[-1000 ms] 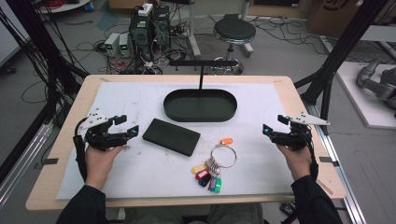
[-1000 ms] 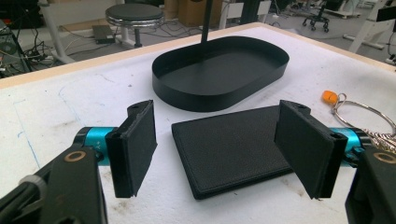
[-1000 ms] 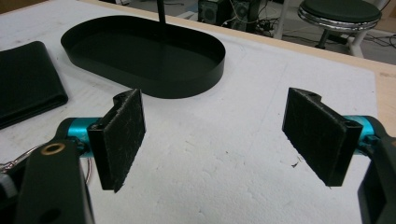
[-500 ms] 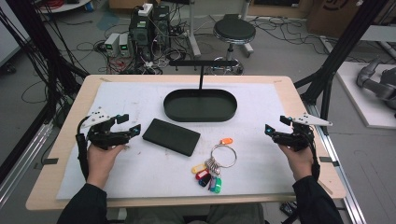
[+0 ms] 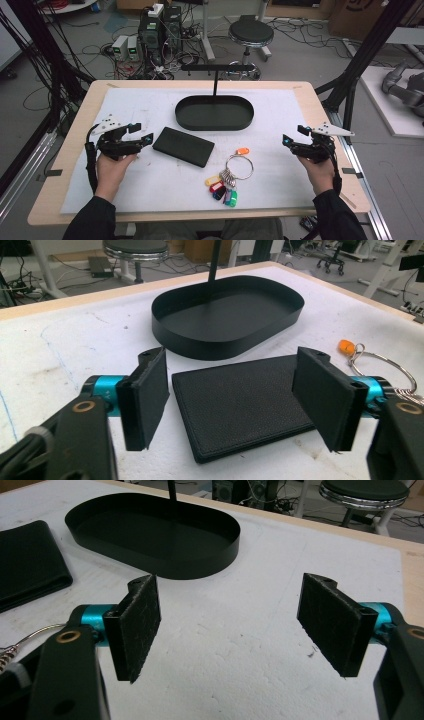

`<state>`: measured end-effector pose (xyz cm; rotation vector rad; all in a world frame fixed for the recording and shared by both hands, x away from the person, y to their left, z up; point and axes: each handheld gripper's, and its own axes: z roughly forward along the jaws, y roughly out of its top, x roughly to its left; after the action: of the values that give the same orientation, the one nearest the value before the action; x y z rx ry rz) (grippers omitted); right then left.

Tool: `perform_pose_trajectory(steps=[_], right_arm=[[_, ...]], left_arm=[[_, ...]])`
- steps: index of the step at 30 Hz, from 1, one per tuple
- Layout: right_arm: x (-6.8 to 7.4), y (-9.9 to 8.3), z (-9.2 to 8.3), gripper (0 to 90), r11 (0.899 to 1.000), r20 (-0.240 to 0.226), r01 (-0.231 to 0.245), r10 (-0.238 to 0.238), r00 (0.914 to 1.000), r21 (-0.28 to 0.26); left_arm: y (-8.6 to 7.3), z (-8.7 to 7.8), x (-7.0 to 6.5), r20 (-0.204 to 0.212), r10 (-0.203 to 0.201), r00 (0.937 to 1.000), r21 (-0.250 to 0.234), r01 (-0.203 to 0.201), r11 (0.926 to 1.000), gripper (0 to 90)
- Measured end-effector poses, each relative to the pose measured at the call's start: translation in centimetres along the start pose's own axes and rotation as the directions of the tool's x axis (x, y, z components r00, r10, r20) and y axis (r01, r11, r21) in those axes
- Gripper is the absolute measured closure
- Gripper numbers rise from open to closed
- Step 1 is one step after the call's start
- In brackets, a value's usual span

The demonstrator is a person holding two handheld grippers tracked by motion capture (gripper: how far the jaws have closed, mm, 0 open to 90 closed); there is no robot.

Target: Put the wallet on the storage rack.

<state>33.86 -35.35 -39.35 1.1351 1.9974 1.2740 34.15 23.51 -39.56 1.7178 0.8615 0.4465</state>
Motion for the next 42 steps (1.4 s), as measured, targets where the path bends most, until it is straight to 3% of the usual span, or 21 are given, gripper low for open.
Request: perform_pose_trajectory(steps=[9,10,13,19,21,23,26,27,29,35,38,42], right_arm=[[0.4,0.1,0.5,25.9,1.0,-0.014,0.015,-0.015,0.9998,0.005],[0.6,0.1,0.5,25.9,1.0,-0.015,0.015,-0.015,0.9998,0.006],[0.7,0.2,0.7,25.9,1.0,-0.02,0.021,-0.021,0.9996,0.01],[0.9,0.2,1.0,26.0,0.999,-0.021,0.036,-0.036,0.9991,0.011],[0.9,0.2,1.1,26.0,0.999,-0.023,0.037,-0.037,0.9991,0.016],[0.9,0.2,1.1,26.0,0.999,-0.02,0.037,-0.037,0.9991,0.018],[0.9,0.2,1.2,26.0,0.999,-0.021,0.041,-0.04,0.999,0.021],[0.9,0.2,1.2,26.0,0.999,-0.02,0.042,-0.042,0.9989,0.022],[0.9,0.2,1.2,26.0,0.999,-0.018,0.043,-0.043,0.9989,0.022],[0.8,0.2,1.2,26.0,0.998,-0.017,0.051,-0.05,0.9986,0.025],[0.8,0.2,1.1,26.0,0.998,-0.017,0.051,-0.051,0.9986,0.022],[0.9,0.2,1.3,26.0,0.998,-0.019,0.057,-0.057,0.9982,0.024]], left_arm=[[-0.2,1.3,0.5,-0.019,-0.038,0.9991,0.019,0.038,0.9991,39.9],[0.0,1.9,0.8,-0.022,-0.047,0.9986,0.047,0.048,0.9977,39.9],[0.4,2.7,1.0,-0.02,-0.066,0.9976,0.064,0.068,0.9957,39.9],[0.9,4.4,1.7,-0.036,-0.067,0.9971,0.111,0.071,0.9913,42.2],[0.9,5.9,2.4,-0.045,-0.106,0.9933,0.136,0.112,0.9844,43.3],[0.8,6.7,2.8,-0.049,-0.117,0.9919,0.155,0.123,0.9802,44.1],[0.4,8.1,3.4,-0.058,-0.14,0.9884,0.203,0.149,0.9677,44.9],[0.4,8.1,3.4,-0.058,-0.14,0.9884,0.203,0.149,0.9677,44.9],[0.0,9.1,3.8,-0.076,-0.156,0.9849,0.235,0.17,0.957,44.9],[-0.4,9.9,4.3,-0.093,-0.167,0.9815,0.262,0.186,0.947,44.9],[-0.7,10.4,4.7,-0.103,-0.172,0.9798,0.299,0.195,0.9341,44.9],[-1.1,10.5,5.1,-0.072,-0.229,0.9708,0.3,0.24,0.9232,48.2]])
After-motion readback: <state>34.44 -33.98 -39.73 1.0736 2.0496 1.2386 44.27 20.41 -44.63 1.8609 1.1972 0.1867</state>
